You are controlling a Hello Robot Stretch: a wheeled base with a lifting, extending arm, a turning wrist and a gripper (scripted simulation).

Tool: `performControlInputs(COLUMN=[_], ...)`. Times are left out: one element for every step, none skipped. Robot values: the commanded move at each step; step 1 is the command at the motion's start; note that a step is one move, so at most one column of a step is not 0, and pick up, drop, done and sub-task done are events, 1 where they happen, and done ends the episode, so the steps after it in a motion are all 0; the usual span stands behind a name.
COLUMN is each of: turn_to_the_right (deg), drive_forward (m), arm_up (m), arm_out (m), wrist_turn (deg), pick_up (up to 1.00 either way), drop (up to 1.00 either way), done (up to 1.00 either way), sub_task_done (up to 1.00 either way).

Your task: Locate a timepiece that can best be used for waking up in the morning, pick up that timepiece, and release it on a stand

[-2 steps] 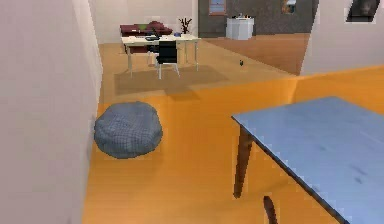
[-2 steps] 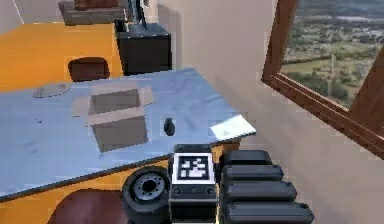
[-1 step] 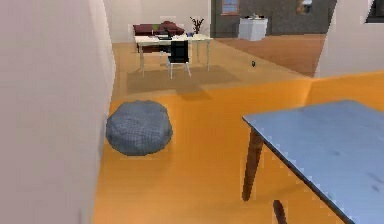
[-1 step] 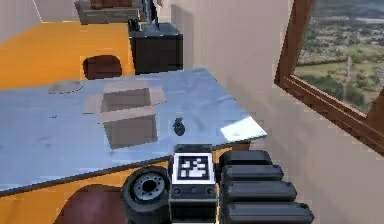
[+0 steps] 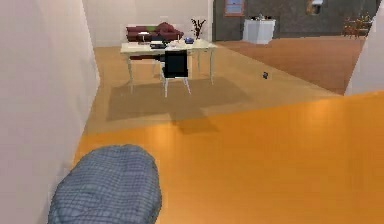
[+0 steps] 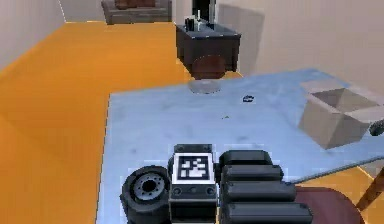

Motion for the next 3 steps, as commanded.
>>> performControlInputs(turn_to_the_right=[0.0, 45.0, 9.0], drive_forward=[0.1, 0.0, 0.0], arm_up=[0.0, 0.0, 0.0], arm_out=[0.0, 0.0, 0.0], wrist_turn=[0.0, 0.0, 0.0], pick_up=[0.0, 0.0, 0.0], drop=[0.0, 0.0, 0.0], done=[0.0, 0.0, 0.0], sub_task_done=[0.0, 0.0, 0.0])
